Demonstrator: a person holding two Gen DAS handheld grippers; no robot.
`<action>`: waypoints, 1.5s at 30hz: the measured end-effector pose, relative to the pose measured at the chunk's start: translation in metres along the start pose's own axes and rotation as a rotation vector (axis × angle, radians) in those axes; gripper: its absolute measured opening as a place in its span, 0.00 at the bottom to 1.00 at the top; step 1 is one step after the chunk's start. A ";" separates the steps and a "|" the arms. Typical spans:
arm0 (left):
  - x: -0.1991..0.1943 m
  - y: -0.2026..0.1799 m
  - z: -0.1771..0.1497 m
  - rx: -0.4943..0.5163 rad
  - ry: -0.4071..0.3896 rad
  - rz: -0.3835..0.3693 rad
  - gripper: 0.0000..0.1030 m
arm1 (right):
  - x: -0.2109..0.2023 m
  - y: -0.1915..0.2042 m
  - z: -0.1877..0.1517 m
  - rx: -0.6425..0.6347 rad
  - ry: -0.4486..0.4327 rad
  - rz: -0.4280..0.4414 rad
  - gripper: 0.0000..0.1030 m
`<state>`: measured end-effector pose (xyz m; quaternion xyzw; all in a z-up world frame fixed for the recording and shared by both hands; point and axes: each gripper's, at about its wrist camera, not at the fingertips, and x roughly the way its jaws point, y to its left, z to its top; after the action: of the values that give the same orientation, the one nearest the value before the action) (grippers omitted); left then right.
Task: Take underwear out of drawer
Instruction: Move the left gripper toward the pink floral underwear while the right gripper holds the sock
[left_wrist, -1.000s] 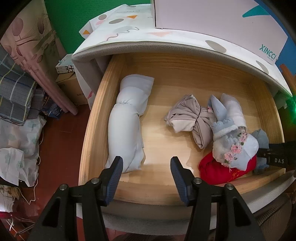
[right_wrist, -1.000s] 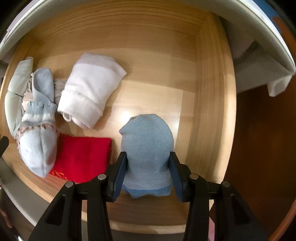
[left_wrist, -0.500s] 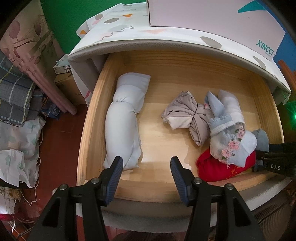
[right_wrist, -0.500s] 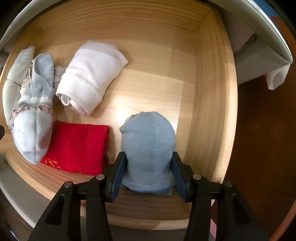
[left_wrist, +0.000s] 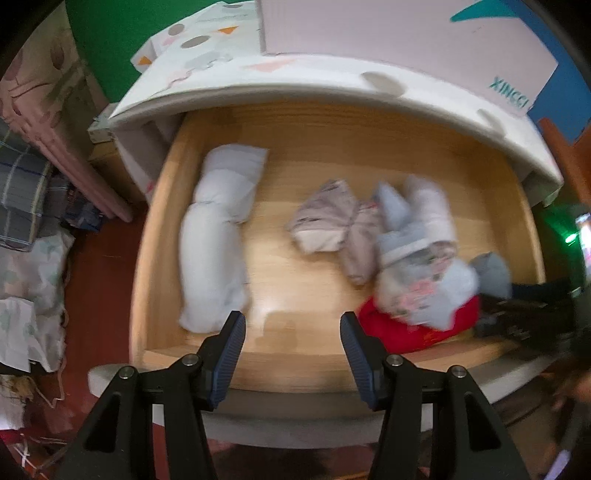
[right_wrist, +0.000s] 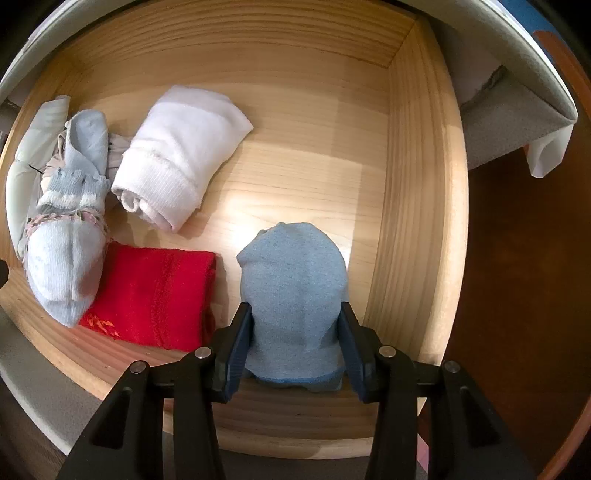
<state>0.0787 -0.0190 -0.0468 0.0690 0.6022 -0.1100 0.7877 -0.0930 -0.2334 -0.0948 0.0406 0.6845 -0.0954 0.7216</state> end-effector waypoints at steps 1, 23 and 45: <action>-0.003 -0.005 0.003 -0.005 0.001 -0.020 0.53 | 0.000 0.000 0.000 -0.001 0.000 0.000 0.41; 0.043 -0.085 0.049 -0.017 0.131 -0.072 0.53 | -0.014 -0.009 0.004 0.001 -0.010 0.025 0.42; 0.044 -0.068 0.034 0.051 0.094 -0.156 0.32 | -0.014 -0.003 0.012 -0.010 -0.006 0.022 0.43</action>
<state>0.1038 -0.0967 -0.0787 0.0471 0.6390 -0.1829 0.7457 -0.0825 -0.2375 -0.0802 0.0442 0.6823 -0.0843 0.7249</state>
